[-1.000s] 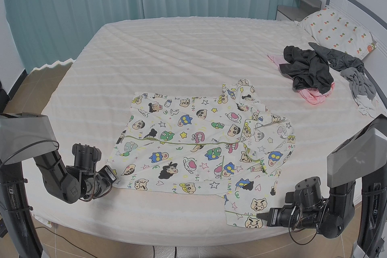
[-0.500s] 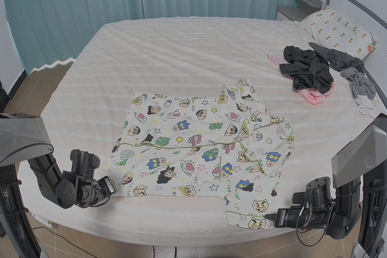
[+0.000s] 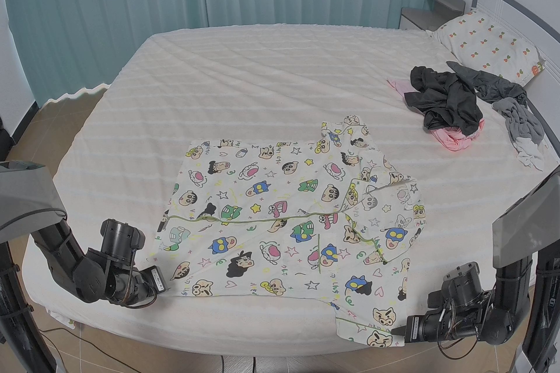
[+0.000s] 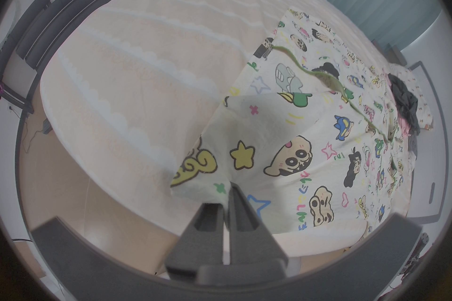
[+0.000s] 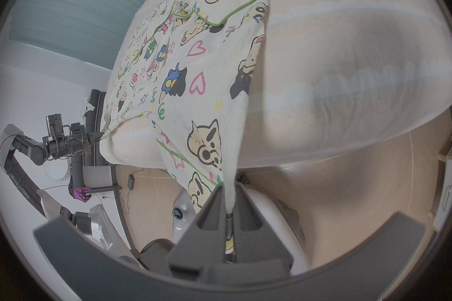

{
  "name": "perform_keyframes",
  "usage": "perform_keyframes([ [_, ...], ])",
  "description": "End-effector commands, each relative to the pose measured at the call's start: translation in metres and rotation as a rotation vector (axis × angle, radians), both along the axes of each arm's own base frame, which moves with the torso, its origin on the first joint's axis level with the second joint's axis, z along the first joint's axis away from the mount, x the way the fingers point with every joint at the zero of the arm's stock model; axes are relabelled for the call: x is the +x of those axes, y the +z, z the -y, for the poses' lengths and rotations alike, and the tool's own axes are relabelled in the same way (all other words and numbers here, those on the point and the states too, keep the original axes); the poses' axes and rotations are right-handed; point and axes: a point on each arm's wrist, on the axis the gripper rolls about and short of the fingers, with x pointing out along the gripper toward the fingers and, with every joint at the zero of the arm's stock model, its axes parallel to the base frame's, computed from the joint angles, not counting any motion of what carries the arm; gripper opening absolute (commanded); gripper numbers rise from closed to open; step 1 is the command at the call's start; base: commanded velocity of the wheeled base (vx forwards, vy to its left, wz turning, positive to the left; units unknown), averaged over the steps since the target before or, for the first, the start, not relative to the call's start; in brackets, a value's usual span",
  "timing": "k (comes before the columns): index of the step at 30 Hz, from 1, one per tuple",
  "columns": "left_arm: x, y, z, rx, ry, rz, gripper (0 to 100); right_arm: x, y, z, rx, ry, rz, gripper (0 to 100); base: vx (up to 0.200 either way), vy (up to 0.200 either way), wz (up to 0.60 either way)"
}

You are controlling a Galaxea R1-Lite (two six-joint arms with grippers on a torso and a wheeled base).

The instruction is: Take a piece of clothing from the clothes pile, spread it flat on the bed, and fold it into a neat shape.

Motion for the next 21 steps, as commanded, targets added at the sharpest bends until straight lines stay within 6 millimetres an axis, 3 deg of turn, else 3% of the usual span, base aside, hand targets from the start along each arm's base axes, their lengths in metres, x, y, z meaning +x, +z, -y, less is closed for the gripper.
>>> perform_keyframes([
  [1,-0.004,0.003,0.001,0.004,-0.005,-0.012,0,-0.007,0.010,-0.002,0.007,0.023,0.015,0,0.000,0.000,0.00],
  [10,-0.012,0.002,0.000,0.025,-0.029,-0.069,0,-0.022,0.022,-0.011,-0.010,0.103,-0.011,0,0.000,0.000,0.00],
  [21,-0.019,-0.001,0.000,0.032,-0.034,-0.092,0,-0.031,0.032,-0.006,-0.032,0.117,-0.031,0,0.000,0.000,0.00],
])
